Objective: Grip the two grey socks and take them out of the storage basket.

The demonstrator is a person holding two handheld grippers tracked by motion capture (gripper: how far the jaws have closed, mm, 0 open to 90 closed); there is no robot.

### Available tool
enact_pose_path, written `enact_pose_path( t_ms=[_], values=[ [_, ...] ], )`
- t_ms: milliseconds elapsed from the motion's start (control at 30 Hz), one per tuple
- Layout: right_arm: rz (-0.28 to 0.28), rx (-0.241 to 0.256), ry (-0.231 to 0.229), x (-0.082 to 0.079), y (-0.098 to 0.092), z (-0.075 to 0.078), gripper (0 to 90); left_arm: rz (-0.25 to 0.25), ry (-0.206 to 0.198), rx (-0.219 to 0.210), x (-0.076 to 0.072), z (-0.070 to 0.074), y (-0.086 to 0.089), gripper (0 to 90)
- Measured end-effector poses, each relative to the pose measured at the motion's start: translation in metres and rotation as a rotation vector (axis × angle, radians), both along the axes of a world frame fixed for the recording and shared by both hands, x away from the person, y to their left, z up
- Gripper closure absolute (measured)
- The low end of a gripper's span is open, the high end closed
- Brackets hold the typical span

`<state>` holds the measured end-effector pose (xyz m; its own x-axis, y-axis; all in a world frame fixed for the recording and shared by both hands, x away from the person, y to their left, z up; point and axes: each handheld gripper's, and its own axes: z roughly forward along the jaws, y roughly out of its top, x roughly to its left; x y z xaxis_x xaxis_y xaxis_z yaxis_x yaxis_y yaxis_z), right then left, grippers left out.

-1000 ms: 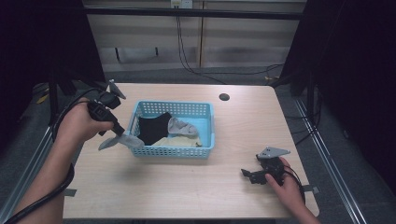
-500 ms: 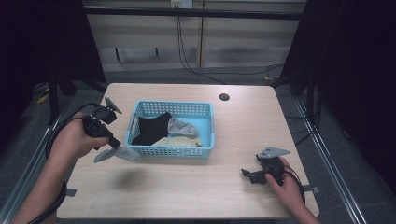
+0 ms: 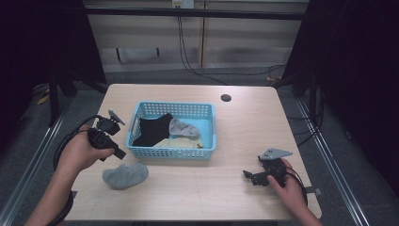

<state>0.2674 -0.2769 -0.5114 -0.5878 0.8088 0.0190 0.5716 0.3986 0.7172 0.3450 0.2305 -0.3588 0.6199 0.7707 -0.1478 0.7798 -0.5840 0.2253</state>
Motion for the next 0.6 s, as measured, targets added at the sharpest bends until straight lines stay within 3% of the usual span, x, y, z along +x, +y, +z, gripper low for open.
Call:
enact_pose_path(
  t_ms=[133, 233, 500, 600],
  values=[
    [0.001, 0.0, -0.001, 0.0, 0.0, 0.0, 10.9, 0.002, -0.037, -0.021, 0.005, 0.006, -0.007, 72.1],
    [0.0, 0.0, 0.0, 0.0, 0.0, 0.0, 10.9, 0.023, -0.067, -0.051, 0.014, 0.008, -0.015, 62.9],
    [0.0, 0.0, -0.002, 0.0, 0.0, 0.0, 10.9, 0.008, -0.12, -0.088, 0.041, 0.0, -0.047, 49.7],
    [0.001, 0.0, -0.001, 0.0, 0.0, 0.0, 10.9, 0.017, -0.159, -0.11, 0.049, -0.001, -0.056, 42.2]
  ],
)
